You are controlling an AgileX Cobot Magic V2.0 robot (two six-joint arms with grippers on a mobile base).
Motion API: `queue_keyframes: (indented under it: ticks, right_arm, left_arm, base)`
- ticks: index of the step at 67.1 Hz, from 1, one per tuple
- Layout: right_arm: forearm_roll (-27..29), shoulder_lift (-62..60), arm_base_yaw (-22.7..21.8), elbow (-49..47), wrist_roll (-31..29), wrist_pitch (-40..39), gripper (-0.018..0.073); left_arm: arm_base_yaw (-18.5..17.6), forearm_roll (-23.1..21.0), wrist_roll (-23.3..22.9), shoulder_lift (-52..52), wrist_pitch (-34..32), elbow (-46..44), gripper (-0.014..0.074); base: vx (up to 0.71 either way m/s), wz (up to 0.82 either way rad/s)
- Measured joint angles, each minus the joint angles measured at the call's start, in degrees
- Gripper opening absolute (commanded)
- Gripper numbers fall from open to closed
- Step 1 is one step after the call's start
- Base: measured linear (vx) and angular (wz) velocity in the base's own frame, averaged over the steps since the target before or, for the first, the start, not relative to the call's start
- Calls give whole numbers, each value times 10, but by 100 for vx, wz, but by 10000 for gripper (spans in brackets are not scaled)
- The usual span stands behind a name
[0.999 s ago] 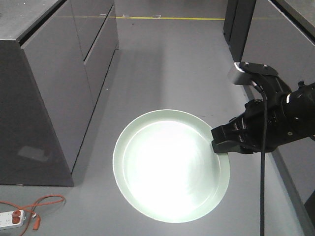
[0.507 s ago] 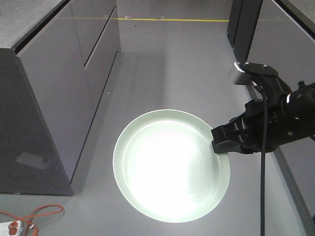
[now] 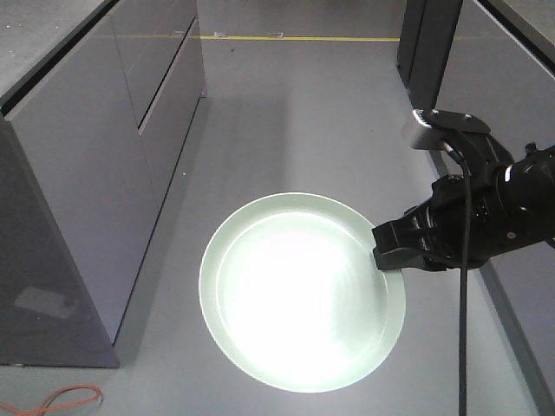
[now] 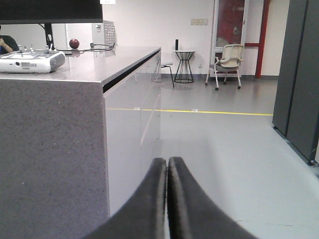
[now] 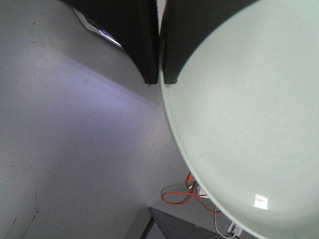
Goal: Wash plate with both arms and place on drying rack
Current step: 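Hold the plate in the right gripper while driving down the aisle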
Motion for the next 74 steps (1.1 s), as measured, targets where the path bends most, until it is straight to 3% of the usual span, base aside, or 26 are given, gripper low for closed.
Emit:
queue_keyframes:
  ticks: [74]
  right_arm:
    - [0, 0, 0, 0, 0, 0, -1]
  left_arm:
    - [0, 0, 0, 0, 0, 0, -6]
  base:
    - [16, -1]
